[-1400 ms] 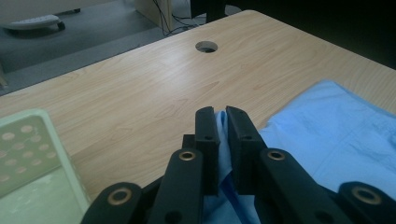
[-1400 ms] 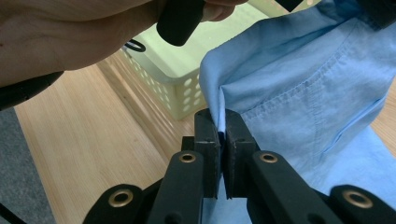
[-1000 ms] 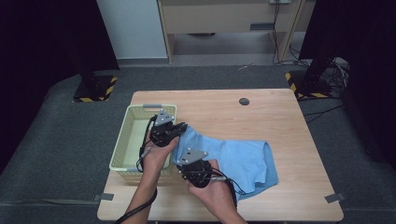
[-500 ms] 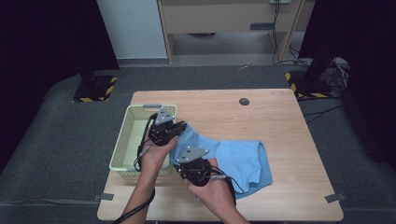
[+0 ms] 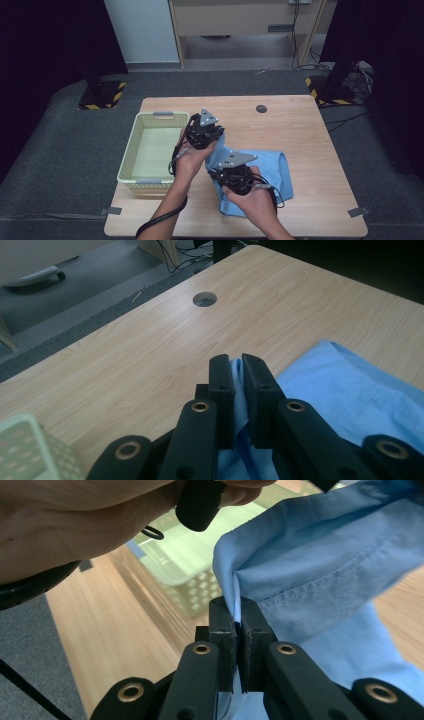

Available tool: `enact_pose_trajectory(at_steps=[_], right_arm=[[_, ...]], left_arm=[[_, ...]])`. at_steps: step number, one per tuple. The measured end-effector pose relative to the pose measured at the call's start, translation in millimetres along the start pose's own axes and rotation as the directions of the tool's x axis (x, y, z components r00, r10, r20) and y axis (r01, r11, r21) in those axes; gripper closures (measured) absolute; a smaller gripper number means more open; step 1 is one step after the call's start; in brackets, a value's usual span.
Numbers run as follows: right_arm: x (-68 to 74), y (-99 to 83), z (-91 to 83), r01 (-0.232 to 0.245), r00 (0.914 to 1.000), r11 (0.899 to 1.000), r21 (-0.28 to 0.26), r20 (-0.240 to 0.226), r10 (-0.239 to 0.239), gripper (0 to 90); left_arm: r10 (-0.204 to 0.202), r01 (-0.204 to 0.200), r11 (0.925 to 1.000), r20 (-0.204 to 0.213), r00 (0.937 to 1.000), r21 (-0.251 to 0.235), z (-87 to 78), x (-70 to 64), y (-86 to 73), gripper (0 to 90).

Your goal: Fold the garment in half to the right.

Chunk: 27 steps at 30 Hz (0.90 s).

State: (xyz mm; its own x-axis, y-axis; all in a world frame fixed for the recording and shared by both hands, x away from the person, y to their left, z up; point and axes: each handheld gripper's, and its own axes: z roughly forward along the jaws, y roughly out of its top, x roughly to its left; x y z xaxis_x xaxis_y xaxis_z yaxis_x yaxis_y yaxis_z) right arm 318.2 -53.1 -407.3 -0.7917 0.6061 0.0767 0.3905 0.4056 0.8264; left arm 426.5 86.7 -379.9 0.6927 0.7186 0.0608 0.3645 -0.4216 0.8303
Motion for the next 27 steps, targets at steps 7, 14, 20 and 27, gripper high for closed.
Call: enact_pose_trajectory(at_steps=[7,14,20,27], right_arm=[[-28.2,-18.9,-17.2,-0.046,0.9989,0.999,0.002,0.012,0.046,87.0],[-40.0,-23.4,-35.2,-0.066,0.9978,0.998,-0.002,0.008,0.066,87.0],[-49.1,-24.6,-51.0,-0.084,0.9964,0.996,-0.002,0.007,0.084,87.2],[-62.3,-34.1,-65.4,-0.100,0.9949,0.995,0.008,0.010,0.100,87.3]], left_arm=[[0.041,-0.041,0.9988,0.006,0.9992,0.027,15.1,-13.4,12.9,84.2],[0.073,-0.073,0.9968,0.014,0.9973,0.032,20.6,-27.8,27.9,84.2],[0.096,-0.097,0.9943,0.024,0.9951,0.045,26.5,-36.4,39.3,84.1],[0.070,-0.074,0.9964,0.078,0.9945,0.043,44.5,-46.9,39.6,84.2]])
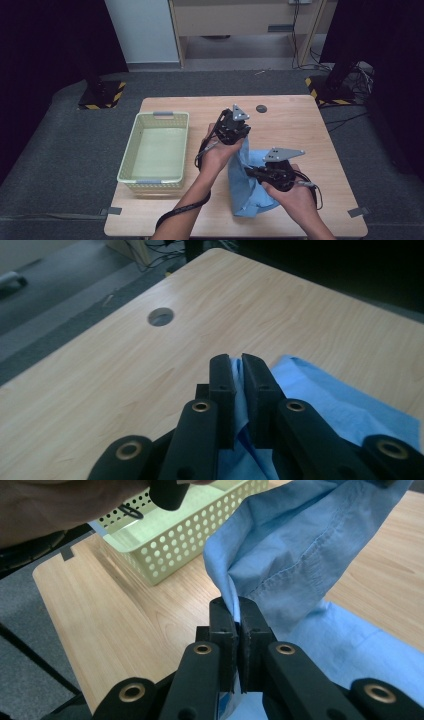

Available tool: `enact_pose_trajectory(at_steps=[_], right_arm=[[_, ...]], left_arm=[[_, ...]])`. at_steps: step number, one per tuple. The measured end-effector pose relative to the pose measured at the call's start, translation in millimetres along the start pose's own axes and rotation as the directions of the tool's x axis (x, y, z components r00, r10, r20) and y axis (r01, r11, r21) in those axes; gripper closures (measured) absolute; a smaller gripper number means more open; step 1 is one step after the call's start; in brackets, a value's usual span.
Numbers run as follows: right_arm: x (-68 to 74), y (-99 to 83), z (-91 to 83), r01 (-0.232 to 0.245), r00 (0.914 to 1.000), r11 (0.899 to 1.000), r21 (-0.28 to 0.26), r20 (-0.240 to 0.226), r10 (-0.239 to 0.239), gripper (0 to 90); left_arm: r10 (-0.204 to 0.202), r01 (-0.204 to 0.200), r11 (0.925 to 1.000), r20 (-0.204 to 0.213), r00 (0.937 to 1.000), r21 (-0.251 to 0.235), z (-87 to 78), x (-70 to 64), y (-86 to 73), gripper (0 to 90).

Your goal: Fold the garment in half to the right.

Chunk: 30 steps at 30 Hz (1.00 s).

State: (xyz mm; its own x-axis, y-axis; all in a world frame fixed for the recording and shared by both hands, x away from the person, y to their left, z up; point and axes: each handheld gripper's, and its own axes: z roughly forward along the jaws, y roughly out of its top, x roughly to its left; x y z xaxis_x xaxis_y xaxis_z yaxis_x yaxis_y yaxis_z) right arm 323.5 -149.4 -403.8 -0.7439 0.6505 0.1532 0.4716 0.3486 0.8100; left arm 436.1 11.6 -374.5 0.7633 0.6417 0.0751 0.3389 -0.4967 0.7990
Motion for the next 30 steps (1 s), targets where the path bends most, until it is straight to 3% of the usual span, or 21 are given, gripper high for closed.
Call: enact_pose_trajectory(at_steps=[7,10,16,23,30], right_arm=[[-14.8,-11.2,-11.7,-0.017,0.9998,1.000,0.008,0.009,0.017,87.3],[-23.7,-20.0,-13.4,-0.037,0.9992,0.999,0.020,0.018,0.037,87.3],[-35.4,-31.6,-14.3,-0.056,0.9980,0.998,0.035,0.032,0.055,87.3],[-43.3,-36.7,-16.4,-0.070,0.9968,0.997,0.039,0.040,0.069,87.3],[-45.3,-36.9,-23.4,-0.072,0.9961,0.996,0.043,0.054,0.070,87.3]], left_arm=[[0.037,-0.037,0.9993,0.012,0.9992,0.003,22.0,-8.5,3.9,84.2],[0.046,-0.046,0.9989,0.042,0.9980,-0.013,34.7,-11.3,3.0,83.9],[0.105,-0.103,0.9942,0.090,0.9904,-0.030,52.8,-14.5,0.4,84.3],[0.074,-0.067,0.9960,0.126,0.9893,-0.059,54.6,-8.8,-0.6,84.3],[0.059,-0.049,0.9962,0.140,0.9884,-0.072,62.5,-14.7,0.0,84.1]])
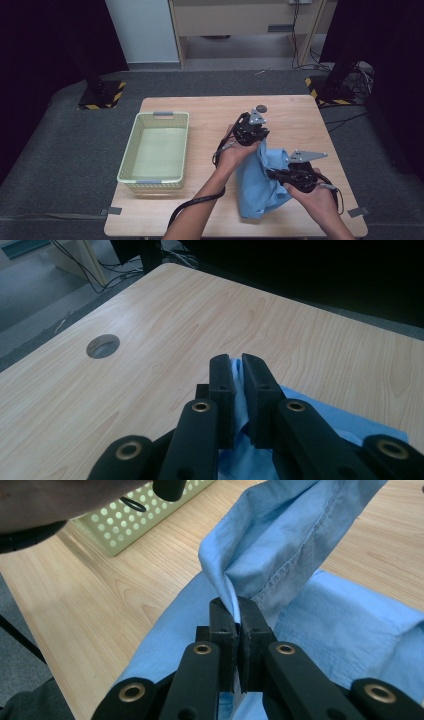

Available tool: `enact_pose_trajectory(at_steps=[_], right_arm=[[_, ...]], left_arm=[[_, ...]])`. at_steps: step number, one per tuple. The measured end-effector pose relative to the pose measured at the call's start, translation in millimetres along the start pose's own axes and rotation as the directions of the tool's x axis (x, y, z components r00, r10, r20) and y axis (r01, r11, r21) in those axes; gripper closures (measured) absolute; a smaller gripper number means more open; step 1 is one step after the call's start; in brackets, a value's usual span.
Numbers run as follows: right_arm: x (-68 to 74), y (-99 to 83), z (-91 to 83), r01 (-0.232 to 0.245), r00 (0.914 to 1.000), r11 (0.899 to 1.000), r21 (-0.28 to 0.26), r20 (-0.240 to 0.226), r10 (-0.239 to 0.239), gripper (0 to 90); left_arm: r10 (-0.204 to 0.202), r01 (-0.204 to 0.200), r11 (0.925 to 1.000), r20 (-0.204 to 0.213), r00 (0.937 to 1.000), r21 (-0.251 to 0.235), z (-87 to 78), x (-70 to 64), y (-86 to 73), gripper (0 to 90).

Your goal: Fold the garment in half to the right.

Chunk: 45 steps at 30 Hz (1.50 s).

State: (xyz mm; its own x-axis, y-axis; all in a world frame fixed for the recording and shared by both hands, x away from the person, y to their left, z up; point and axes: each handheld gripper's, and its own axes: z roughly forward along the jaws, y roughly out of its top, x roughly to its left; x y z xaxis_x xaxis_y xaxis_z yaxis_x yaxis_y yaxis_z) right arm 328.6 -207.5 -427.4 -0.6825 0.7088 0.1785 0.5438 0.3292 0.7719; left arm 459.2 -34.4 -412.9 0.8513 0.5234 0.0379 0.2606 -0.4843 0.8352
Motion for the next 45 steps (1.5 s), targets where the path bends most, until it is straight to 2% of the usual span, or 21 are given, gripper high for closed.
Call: enact_pose_trajectory(at_steps=[5,8,10,15,16,18,20,21,25,29,32,39,45], right_arm=[[-4.8,-7.9,0.0,0.002,0.9996,1.000,0.022,0.028,-0.003,87.3],[-10.6,-14.8,2.0,-0.009,0.9992,1.000,0.027,0.040,0.008,87.2],[-14.7,-21.4,6.0,-0.013,0.9986,0.999,0.037,0.051,0.011,87.2],[-19.6,-33.1,16.1,-0.027,0.9974,0.998,0.053,0.069,0.023,87.2],[-20.0,-35.2,18.1,-0.023,0.9969,0.998,0.056,0.077,0.019,87.2],[-20.3,-39.1,22.0,-0.016,0.9951,0.998,0.065,0.099,0.009,87.2],[-20.8,-40.7,23.4,-0.013,0.9943,0.998,0.067,0.106,0.006,87.2],[-22.2,-45.2,27.6,-0.016,0.9925,0.997,0.072,0.122,0.007,87.2],[-25.1,-52.4,32.9,-0.017,0.9888,0.997,0.069,0.149,0.007,87.1],[-26.4,-56.9,32.0,-0.029,0.9876,0.998,0.050,0.156,0.021,86.4],[-27.5,-59.5,29.1,-0.034,0.9854,0.999,0.038,0.168,0.027,85.8],[-28.5,-63.5,25.0,-0.046,0.9839,0.998,0.033,0.174,0.040,83.4],[-27.5,-69.0,22.4,-0.051,0.9828,0.998,0.036,0.180,0.044,85.6]], left_arm=[[0.003,-0.003,0.9998,0.009,1.0000,0.021,20.4,-4.3,-8.2,83.9],[0.009,-0.009,0.9994,0.008,0.9999,0.034,27.1,-4.8,-10.7,83.9],[0.000,-0.001,0.9992,0.019,0.9998,0.040,37.8,-4.3,-16.1,83.9],[-0.002,0.000,0.9988,0.034,0.9994,0.050,48.3,-5.0,-22.7,82.7],[-0.009,0.007,0.9987,0.035,0.9993,0.051,51.7,-5.7,-24.6,80.9],[-0.014,0.013,0.9989,0.024,0.9996,0.044,52.6,-7.4,-24.8,69.1],[-0.011,0.010,0.9994,0.027,0.9996,0.033,51.2,-8.9,-24.0,64.4],[-0.003,0.003,0.9998,0.009,1.0000,0.018,46.3,-10.9,-21.3,60.6],[-0.004,0.004,0.9999,-0.012,0.9999,-0.010,31.7,-12.6,-17.7,49.8],[-0.015,0.014,0.9997,-0.028,0.9995,-0.022,16.0,-15.7,-22.1,44.8],[-0.034,0.033,0.9993,-0.051,0.9981,-0.015,5.0,-17.3,-32.2,39.1],[-0.087,0.086,0.9962,-0.075,0.9934,-0.014,-13.5,-19.9,-60.1,31.4],[-0.085,0.089,0.9957,-0.113,0.9900,0.026,-34.2,-27.1,-86.9,27.3]])
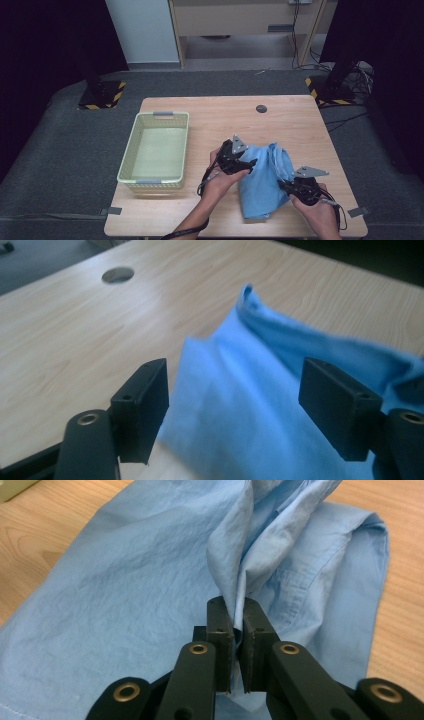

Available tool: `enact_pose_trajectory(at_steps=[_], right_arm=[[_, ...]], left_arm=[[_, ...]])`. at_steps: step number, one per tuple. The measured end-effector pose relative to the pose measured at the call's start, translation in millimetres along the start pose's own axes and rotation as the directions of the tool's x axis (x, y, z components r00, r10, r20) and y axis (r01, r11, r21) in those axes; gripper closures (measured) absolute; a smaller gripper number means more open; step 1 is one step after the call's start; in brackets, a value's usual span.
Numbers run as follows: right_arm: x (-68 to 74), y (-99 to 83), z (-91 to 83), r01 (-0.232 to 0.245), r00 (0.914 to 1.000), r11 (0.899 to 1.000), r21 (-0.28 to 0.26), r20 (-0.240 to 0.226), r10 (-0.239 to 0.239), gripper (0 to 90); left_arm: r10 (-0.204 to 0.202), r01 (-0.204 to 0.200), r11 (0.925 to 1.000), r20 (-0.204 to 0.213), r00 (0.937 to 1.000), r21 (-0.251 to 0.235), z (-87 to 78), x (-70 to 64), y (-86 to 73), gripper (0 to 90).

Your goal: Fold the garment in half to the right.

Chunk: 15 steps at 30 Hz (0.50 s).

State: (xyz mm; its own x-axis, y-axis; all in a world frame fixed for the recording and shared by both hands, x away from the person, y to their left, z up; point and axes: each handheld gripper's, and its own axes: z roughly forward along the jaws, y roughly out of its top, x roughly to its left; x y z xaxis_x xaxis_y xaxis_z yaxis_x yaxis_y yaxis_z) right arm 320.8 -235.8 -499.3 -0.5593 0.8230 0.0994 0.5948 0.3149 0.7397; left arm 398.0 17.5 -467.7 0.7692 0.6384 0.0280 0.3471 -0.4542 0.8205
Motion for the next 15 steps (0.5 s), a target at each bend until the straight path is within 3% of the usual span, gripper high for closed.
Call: enact_pose_trajectory(at_steps=[3,8,15], right_arm=[[0.1,-2.2,-1.4,-0.006,1.0000,1.000,-0.001,0.007,0.006,85.9],[-0.7,-6.2,-4.3,-0.013,0.9999,1.000,-0.001,0.010,0.013,84.8],[-1.8,-12.2,-3.5,-0.022,0.9996,1.000,0.010,0.017,0.022,82.3]], left_arm=[[0.007,-0.006,0.9996,-0.016,0.9999,0.028,-8.7,-0.5,-14.9,25.1],[-0.044,0.045,0.9966,-0.013,0.9989,0.069,-20.9,-1.3,-39.6,22.0],[-0.045,0.046,0.9922,-0.014,0.9989,0.115,-20.5,-1.9,-62.1,19.8]])
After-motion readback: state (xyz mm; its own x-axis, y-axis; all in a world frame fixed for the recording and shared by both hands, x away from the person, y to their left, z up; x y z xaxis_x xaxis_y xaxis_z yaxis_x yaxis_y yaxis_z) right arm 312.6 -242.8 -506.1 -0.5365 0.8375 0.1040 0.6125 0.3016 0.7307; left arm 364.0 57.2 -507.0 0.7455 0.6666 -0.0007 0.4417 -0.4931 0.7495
